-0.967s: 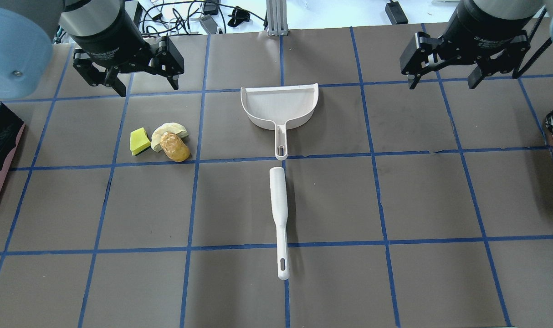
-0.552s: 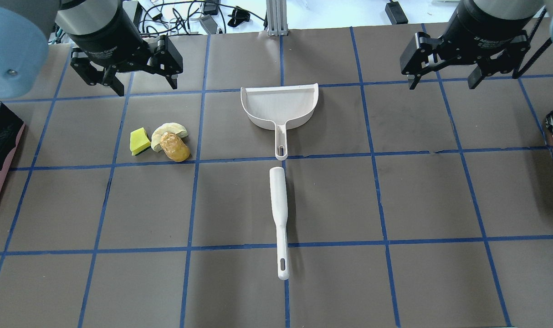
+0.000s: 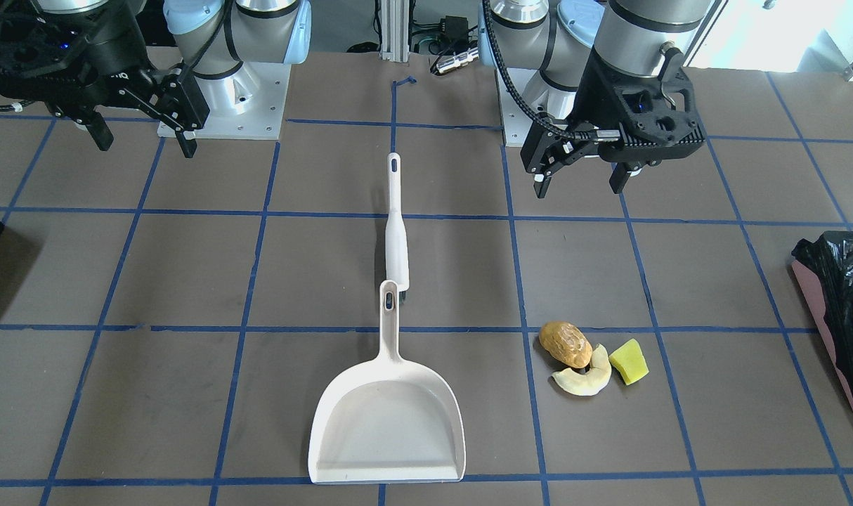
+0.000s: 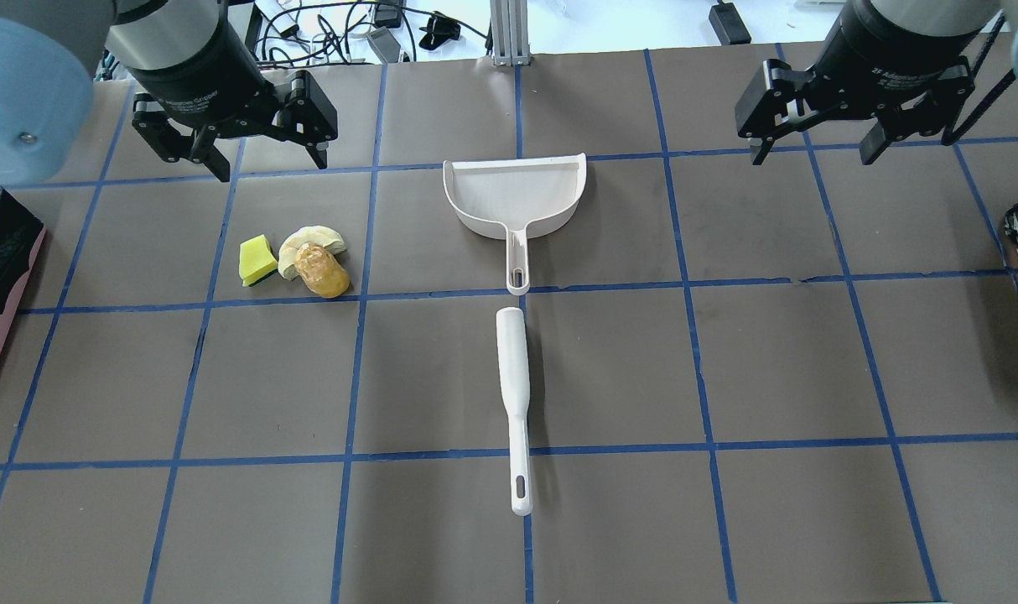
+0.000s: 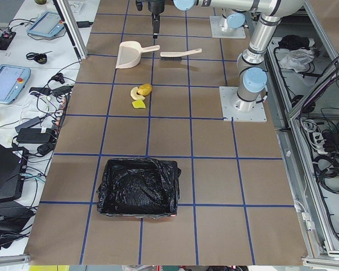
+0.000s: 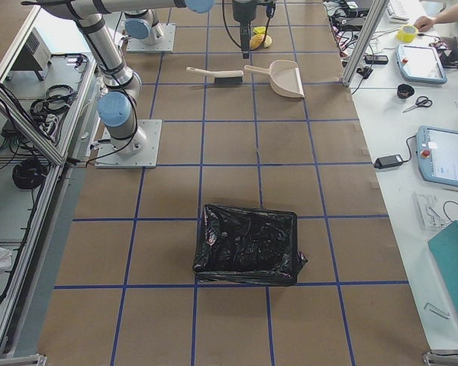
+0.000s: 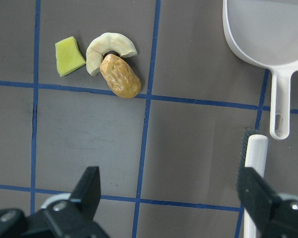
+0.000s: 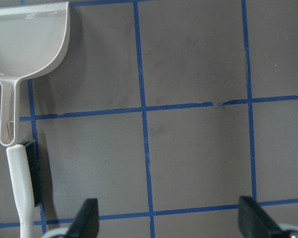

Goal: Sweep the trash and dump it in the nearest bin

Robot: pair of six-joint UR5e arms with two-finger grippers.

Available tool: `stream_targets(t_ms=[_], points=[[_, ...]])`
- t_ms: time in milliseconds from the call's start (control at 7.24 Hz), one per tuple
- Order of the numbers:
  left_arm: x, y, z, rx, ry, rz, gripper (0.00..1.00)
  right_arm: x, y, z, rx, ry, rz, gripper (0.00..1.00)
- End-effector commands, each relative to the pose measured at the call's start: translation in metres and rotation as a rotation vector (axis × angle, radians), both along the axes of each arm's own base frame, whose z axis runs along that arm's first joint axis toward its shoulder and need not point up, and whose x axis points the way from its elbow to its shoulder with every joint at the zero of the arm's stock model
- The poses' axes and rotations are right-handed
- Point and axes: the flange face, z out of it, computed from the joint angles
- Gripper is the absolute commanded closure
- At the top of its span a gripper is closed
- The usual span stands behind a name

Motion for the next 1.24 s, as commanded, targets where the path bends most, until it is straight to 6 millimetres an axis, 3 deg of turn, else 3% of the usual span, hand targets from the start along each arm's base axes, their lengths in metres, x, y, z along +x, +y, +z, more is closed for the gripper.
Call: stream_targets(t_ms=[0, 138, 552, 690, 829, 967, 1105], points=[[0.000, 0.001, -0.001, 0.004, -0.002, 0.000, 0.00, 0.000, 0.001, -0.005, 0.009, -0.002, 0.000, 0.00], [0.001, 0.001, 0.001, -0.002, -0.002, 0.001, 0.00, 0.000, 0.001, -0.015, 0.031, -0.004, 0.000, 0.00], [0.001, 0.002, -0.004, 0.026, 0.006, 0.005, 0.00, -0.001, 0.004, -0.011, 0.017, 0.007, 0.001, 0.00], [0.000, -0.013, -0.009, 0.014, 0.002, 0.001, 0.00, 0.006, 0.014, -0.010, 0.017, 0.010, 0.011, 0.00], [0.001, -0.027, -0.020, 0.030, 0.003, 0.025, 0.00, 0.020, 0.033, -0.032, 0.061, 0.012, 0.046, 0.00], [-0.001, -0.045, -0.032, 0.050, 0.009, 0.069, 0.00, 0.042, 0.054, -0.068, 0.131, 0.005, 0.091, 0.00], [-0.005, -0.065, -0.047, 0.074, 0.018, 0.070, 0.00, 0.083, 0.073, -0.094, 0.175, 0.006, 0.175, 0.00]])
